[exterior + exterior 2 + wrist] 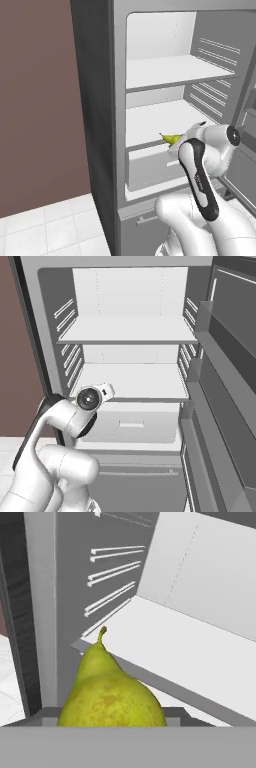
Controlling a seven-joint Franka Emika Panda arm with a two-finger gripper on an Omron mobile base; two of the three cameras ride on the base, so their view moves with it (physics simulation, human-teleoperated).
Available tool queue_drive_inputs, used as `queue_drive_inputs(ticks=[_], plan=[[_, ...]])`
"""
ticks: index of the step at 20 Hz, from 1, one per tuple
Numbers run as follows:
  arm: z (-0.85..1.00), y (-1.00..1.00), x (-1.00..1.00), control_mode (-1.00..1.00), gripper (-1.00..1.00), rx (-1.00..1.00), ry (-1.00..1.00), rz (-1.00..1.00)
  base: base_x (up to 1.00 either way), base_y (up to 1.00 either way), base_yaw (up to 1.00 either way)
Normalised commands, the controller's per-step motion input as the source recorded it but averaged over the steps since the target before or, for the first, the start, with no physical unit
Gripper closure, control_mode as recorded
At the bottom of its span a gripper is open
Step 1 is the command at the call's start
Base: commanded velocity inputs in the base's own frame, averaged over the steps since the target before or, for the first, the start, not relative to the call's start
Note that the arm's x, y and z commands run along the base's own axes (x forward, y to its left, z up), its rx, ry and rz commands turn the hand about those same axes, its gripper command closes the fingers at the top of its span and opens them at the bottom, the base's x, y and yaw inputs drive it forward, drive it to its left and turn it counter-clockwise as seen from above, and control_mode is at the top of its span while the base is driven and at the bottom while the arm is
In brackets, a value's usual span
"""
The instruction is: Open the fridge, remove the pear, corn, and steak, and place them on any counter.
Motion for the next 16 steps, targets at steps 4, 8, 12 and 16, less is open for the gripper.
queue_drive_inputs(ticks=[4,8,12,16], plan=[[1.0,0.06,-0.32,-1.0,1.0,0.02,0.24,-0.08,0.0,0.0,0.0],[0.84,0.06,-0.26,-1.0,1.0,0.0,0.3,-0.1,0.0,0.0,0.0],[0.55,0.04,-0.12,-1.0,1.0,0.0,0.32,-0.09,0.0,0.0,0.0],[0.15,0.03,-0.16,-1.0,1.0,0.0,0.11,-0.03,0.0,0.0,0.0]])
